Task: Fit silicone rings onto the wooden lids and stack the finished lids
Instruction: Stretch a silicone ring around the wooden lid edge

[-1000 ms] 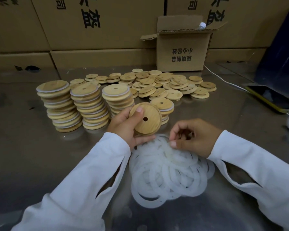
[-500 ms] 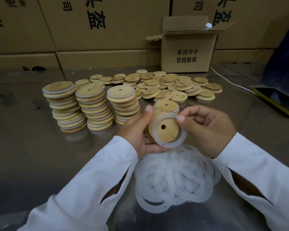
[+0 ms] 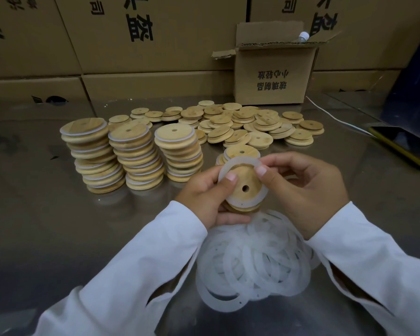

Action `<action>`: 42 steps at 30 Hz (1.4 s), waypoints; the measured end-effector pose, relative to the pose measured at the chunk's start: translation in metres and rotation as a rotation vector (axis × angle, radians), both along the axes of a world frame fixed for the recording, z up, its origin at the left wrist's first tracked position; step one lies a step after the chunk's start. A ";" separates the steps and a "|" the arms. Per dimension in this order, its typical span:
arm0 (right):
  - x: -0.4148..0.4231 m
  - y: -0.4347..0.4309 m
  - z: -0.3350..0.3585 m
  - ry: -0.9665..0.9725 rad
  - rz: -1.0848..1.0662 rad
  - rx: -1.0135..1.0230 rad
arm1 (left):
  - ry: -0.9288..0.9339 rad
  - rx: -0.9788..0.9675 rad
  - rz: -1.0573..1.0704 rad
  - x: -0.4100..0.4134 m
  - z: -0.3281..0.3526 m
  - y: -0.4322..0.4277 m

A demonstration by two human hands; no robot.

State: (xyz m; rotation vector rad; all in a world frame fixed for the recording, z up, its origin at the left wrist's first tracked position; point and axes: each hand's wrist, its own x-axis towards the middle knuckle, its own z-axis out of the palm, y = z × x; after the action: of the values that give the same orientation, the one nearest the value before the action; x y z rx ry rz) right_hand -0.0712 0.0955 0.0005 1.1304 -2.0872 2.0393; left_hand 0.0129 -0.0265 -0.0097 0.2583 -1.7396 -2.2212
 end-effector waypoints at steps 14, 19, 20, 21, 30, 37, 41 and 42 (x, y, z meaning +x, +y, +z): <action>-0.011 -0.001 -0.001 -0.202 0.031 0.091 | 0.013 -0.042 -0.029 0.000 -0.002 0.003; -0.008 -0.001 0.000 -0.124 0.015 0.084 | 0.006 -0.055 -0.023 0.001 -0.001 0.003; -0.006 -0.001 0.000 -0.096 0.011 0.079 | 0.004 -0.063 -0.024 0.001 -0.001 0.003; -0.005 -0.001 0.000 -0.068 0.007 0.075 | 0.003 -0.076 -0.026 0.001 -0.001 0.004; -0.010 -0.001 -0.002 -0.097 0.019 0.025 | -0.001 -0.122 -0.052 0.002 0.001 0.006; -0.011 -0.001 0.002 -0.132 0.056 -0.003 | 0.025 -0.050 0.017 -0.001 0.000 0.006; -0.011 0.002 0.006 -0.113 0.080 0.008 | 0.055 0.022 0.047 -0.002 -0.002 0.008; -0.012 0.002 0.007 -0.109 0.081 0.009 | 0.057 0.035 0.049 -0.002 -0.002 0.008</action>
State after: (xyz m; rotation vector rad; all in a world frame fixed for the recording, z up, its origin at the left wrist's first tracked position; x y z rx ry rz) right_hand -0.0827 0.0978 0.0073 1.1496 -2.1349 2.1764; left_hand 0.0108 -0.0183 -0.0113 0.2405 -1.6484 -2.2040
